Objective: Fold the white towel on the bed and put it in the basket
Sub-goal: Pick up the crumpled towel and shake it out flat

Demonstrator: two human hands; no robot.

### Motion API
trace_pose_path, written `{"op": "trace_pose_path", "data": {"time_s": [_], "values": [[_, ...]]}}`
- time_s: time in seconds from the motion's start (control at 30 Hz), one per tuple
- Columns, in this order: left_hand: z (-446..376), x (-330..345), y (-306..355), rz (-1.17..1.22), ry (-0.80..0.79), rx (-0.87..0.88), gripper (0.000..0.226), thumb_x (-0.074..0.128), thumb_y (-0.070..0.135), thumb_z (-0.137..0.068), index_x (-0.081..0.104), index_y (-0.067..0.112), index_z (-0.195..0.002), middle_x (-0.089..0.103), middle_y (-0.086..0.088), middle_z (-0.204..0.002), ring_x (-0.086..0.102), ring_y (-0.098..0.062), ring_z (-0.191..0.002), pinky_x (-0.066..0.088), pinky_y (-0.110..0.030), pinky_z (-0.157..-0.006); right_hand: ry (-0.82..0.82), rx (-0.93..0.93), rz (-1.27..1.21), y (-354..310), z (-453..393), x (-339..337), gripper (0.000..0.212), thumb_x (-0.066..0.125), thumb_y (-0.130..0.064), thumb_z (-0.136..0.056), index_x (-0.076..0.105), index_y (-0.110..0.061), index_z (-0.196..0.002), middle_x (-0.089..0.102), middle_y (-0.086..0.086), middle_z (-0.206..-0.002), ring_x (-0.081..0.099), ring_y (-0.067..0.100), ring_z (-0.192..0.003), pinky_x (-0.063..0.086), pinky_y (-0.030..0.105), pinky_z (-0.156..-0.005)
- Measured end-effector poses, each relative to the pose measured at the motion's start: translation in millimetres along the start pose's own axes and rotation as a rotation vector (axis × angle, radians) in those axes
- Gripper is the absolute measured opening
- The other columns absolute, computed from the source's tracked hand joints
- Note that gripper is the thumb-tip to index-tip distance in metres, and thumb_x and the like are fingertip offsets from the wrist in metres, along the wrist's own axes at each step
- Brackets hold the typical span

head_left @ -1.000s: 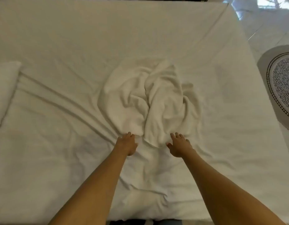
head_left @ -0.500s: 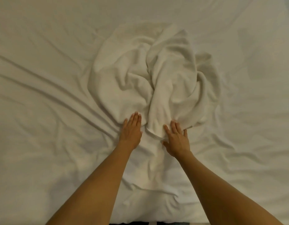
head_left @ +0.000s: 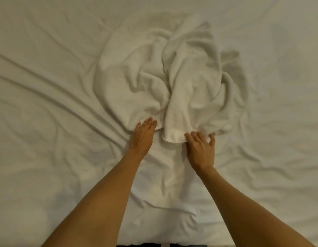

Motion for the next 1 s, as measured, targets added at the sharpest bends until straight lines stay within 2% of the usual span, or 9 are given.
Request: {"op": "trace_pose_path", "data": {"time_s": [0.1, 0.17, 0.23, 0.37, 0.47, 0.6, 0.8, 0.9, 1.0], "values": [[7, -9, -1, 0.097, 0.145, 0.034, 0.044, 0.057, -0.017, -0.076, 0.062, -0.003, -0.118, 0.068, -0.025, -0.113, 0.068, -0.038, -0.099, 0.054, -0.044, -0.087, 0.066, 0.035, -0.024, 0, 0, -18, 0.015, 0.057, 0.000, -0.078, 0.060, -0.010, -0.089, 0.068, 0.004, -0.073, 0.065, 0.028, -0.070, 0.032, 0.046, -0.099], [10, -19, 2, 0.153, 0.161, 0.014, 0.038, 0.062, -0.020, -0.071, 0.066, -0.004, -0.106, 0.071, -0.021, -0.091, 0.069, -0.037, -0.076, 0.058, -0.039, -0.068, 0.067, 0.041, -0.099, 0, -3, -27, 0.019, 0.064, 0.009, -0.070, 0.058, -0.006, -0.081, 0.064, 0.007, -0.063, 0.059, 0.030, -0.056, 0.049, 0.043, -0.079], [10, -31, 8, 0.141, 0.189, 0.028, 0.034, 0.069, -0.018, -0.067, 0.067, 0.000, -0.095, 0.068, -0.015, -0.081, 0.066, -0.031, -0.066, 0.056, -0.033, -0.057, 0.036, 0.055, -0.171, 2, -7, -35, 0.018, 0.065, 0.009, -0.071, 0.058, -0.003, -0.081, 0.062, 0.011, -0.064, 0.056, 0.031, -0.055, 0.050, 0.038, -0.055], [7, -45, 16, 0.094, 0.187, 0.041, 0.029, 0.087, 0.005, -0.058, 0.061, 0.008, -0.071, 0.060, -0.008, -0.065, 0.057, -0.024, -0.052, 0.044, -0.027, -0.042, -0.010, 0.085, -0.226, 9, -17, -44, 0.017, 0.057, 0.007, -0.077, 0.059, -0.002, -0.091, 0.063, 0.013, -0.078, 0.057, 0.033, -0.071, 0.046, 0.036, -0.053], [9, -52, 16, 0.066, 0.195, 0.017, 0.029, 0.088, 0.006, -0.056, 0.063, 0.007, -0.071, 0.059, -0.009, -0.064, 0.056, -0.024, -0.050, 0.041, -0.025, -0.041, 0.009, 0.101, -0.234, 16, -19, -53, 0.023, 0.054, 0.008, -0.077, 0.063, -0.002, -0.095, 0.062, 0.013, -0.080, 0.057, 0.032, -0.074, 0.040, 0.032, -0.054], [15, -67, 4, 0.022, 0.213, -0.007, 0.028, 0.083, -0.008, -0.056, 0.072, 0.005, -0.078, 0.057, -0.010, -0.067, 0.055, -0.024, -0.052, 0.042, -0.025, -0.041, 0.025, 0.139, -0.244, 30, -17, -75, 0.026, 0.051, 0.008, -0.075, 0.065, -0.003, -0.093, 0.063, 0.011, -0.079, 0.057, 0.030, -0.071, 0.048, 0.036, -0.055], [27, -128, -13, 0.069, 0.273, -0.064, 0.016, 0.073, -0.013, -0.065, 0.071, -0.001, -0.075, 0.058, -0.015, -0.074, 0.059, -0.029, -0.059, 0.043, -0.026, -0.044, 0.107, 0.196, -0.234, 54, -23, -141, 0.026, 0.048, 0.008, -0.070, 0.065, -0.003, -0.088, 0.066, 0.014, -0.078, 0.059, 0.036, -0.068, 0.048, 0.038, -0.054], [30, -166, -21, 0.116, 0.319, -0.145, 0.009, 0.063, -0.004, -0.080, 0.069, -0.003, -0.086, 0.058, -0.016, -0.086, 0.058, -0.031, -0.073, 0.045, -0.033, -0.054, 0.137, 0.208, -0.182, 65, -30, -181, 0.028, 0.047, 0.007, -0.071, 0.065, -0.004, -0.088, 0.069, 0.018, -0.076, 0.061, 0.039, -0.067, 0.049, 0.039, -0.055], [34, -203, -21, 0.178, 0.369, -0.251, 0.015, 0.057, 0.008, -0.089, 0.066, -0.002, -0.094, 0.054, -0.015, -0.095, 0.055, -0.030, -0.081, 0.036, -0.032, -0.061, 0.181, 0.221, -0.189, 72, -34, -217, 0.027, 0.047, 0.006, -0.073, 0.064, -0.003, -0.091, 0.068, 0.021, -0.076, 0.058, 0.039, -0.064, 0.041, 0.034, -0.052]]}}
Point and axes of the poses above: each hand's wrist, its own z-axis away from the middle knuckle, its own x-axis out of the palm, y = z × x, the point moved 5 cm from there along -z, towards the middle knuckle
